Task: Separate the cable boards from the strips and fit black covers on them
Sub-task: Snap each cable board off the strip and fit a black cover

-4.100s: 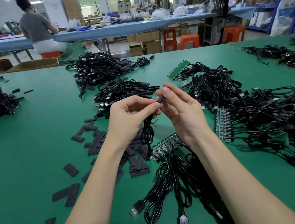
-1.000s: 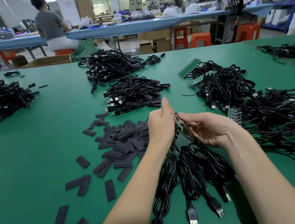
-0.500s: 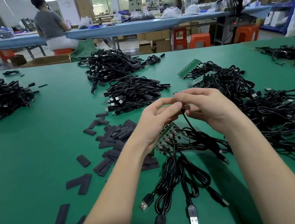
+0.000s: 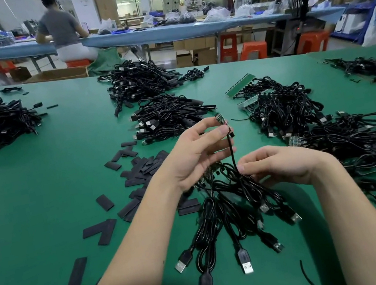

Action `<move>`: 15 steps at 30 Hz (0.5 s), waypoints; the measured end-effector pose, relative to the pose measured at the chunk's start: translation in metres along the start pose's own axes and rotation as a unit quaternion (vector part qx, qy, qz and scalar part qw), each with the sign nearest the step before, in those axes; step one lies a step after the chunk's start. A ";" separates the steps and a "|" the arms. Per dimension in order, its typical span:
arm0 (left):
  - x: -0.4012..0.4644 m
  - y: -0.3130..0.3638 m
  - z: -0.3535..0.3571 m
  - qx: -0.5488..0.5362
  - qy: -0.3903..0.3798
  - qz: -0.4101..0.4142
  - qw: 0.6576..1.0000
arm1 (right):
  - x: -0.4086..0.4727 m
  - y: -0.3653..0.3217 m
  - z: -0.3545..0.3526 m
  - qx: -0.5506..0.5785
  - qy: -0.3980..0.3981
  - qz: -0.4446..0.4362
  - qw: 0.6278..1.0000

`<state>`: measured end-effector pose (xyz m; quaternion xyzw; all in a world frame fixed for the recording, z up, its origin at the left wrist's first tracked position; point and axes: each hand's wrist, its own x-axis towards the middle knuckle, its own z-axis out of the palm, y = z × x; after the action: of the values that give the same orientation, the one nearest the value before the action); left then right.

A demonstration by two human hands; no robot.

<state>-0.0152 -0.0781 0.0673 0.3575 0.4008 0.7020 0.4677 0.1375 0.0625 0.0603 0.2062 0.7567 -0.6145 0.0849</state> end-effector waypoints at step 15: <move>-0.003 0.020 -0.011 -0.001 0.027 -0.052 0.998 | 0.025 -0.030 0.012 -0.124 0.263 -0.127 0.948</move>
<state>-0.0313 -0.0879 0.0806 0.3162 0.4306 0.6866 0.4930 0.1011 0.0509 0.0753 0.2508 0.8424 -0.4453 -0.1710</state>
